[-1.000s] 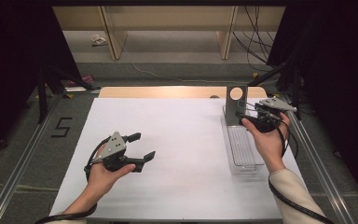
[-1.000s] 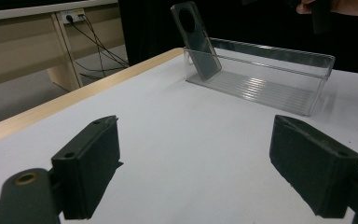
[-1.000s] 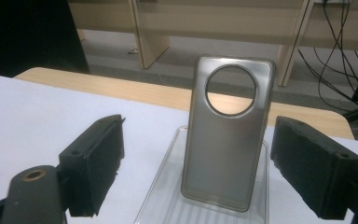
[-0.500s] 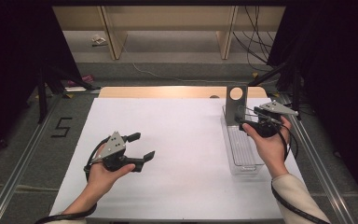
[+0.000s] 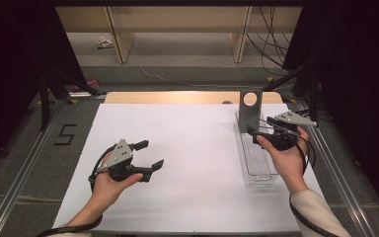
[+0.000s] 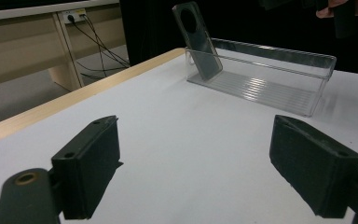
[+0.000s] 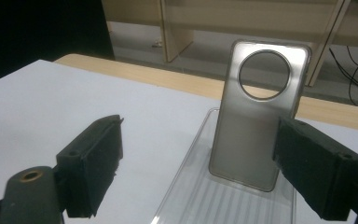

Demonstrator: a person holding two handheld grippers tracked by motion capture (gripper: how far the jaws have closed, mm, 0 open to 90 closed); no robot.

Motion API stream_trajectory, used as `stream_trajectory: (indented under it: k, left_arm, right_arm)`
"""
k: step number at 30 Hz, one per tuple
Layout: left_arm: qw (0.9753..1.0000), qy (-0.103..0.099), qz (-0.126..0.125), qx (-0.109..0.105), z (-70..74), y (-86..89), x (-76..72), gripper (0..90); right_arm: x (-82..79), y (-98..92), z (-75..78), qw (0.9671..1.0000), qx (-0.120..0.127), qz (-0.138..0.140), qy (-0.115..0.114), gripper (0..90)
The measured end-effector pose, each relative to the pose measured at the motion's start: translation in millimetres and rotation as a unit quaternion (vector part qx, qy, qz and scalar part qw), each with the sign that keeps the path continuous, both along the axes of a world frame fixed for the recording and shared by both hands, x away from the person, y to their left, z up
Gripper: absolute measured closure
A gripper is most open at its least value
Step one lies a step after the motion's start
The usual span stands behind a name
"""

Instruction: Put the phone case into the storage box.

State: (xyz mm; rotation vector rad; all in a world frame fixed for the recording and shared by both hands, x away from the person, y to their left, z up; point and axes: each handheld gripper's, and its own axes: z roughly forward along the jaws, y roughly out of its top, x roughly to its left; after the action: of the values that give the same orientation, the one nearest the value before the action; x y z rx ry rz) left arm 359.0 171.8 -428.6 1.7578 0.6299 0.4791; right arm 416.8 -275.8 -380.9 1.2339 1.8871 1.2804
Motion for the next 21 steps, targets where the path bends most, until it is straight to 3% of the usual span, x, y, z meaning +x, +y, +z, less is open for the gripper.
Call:
stream_trajectory:
  k: [21]
  left_arm:
    - [1.0000, 0.000, 0.000, -0.001, 0.6, -0.1, -0.5, 15.9]
  right_arm:
    - [-22.1, -5.9, -3.4, 0.9997, 0.010, 0.020, 0.000, 17.2]
